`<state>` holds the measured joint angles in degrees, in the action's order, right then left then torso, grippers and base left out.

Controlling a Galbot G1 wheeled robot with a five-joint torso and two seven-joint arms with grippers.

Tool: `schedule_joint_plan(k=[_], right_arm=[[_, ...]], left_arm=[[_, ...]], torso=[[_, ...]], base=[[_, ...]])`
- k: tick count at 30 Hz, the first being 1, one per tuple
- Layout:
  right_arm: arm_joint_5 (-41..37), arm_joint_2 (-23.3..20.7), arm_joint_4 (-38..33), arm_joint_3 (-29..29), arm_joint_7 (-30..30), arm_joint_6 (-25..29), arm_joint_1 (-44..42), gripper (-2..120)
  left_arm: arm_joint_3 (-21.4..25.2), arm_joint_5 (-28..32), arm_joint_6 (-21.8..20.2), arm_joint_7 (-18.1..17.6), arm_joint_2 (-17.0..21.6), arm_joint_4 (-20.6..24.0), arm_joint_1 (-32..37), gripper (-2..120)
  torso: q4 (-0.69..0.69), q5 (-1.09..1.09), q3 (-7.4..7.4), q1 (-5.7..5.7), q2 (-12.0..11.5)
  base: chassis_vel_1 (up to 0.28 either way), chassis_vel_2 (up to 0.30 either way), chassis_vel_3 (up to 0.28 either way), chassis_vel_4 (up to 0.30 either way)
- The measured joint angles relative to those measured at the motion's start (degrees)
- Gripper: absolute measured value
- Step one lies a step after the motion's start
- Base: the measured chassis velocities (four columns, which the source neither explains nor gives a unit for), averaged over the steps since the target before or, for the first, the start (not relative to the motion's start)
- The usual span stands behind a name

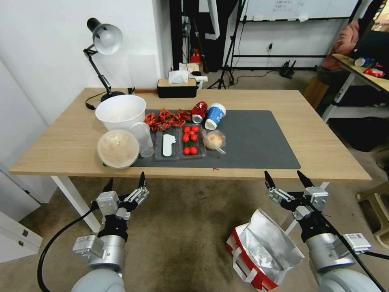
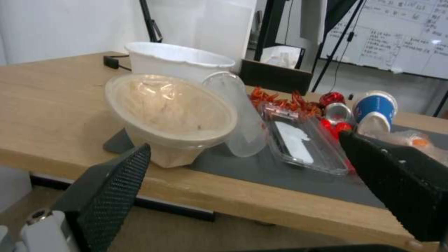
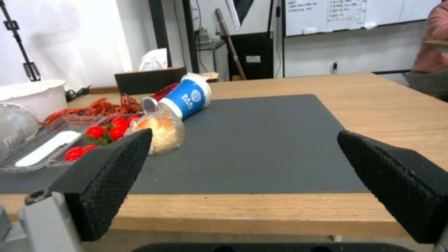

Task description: Pick up the food delivery bag from the floor and place it on the table.

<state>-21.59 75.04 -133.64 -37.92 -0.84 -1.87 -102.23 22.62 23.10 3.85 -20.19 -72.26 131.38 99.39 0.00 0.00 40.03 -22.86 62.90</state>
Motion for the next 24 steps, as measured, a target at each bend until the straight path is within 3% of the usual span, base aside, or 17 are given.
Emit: schedule_joint_plan(k=[5,24], right_arm=[[0.0,0.3,0.1,0.1,-0.1,0.3,-0.2,100],[-1.3,0.6,0.4,0.4,-0.7,0.4,-0.7,100]], left_arm=[[0.0,0.2,0.0,-0.1,0.0,-0.6,0.2,100],[-0.3,-0.1,0.1,0.0,-0.1,-1.0,0.6,100]], torso=[[0.00,0.00,-0.30,0.29,-0.6],[0.00,0.00,-3.80,2.98,-6.8]], base=[[0.000,0.000,0.000,0.000],[0.000,0.000,0.000,0.000]])
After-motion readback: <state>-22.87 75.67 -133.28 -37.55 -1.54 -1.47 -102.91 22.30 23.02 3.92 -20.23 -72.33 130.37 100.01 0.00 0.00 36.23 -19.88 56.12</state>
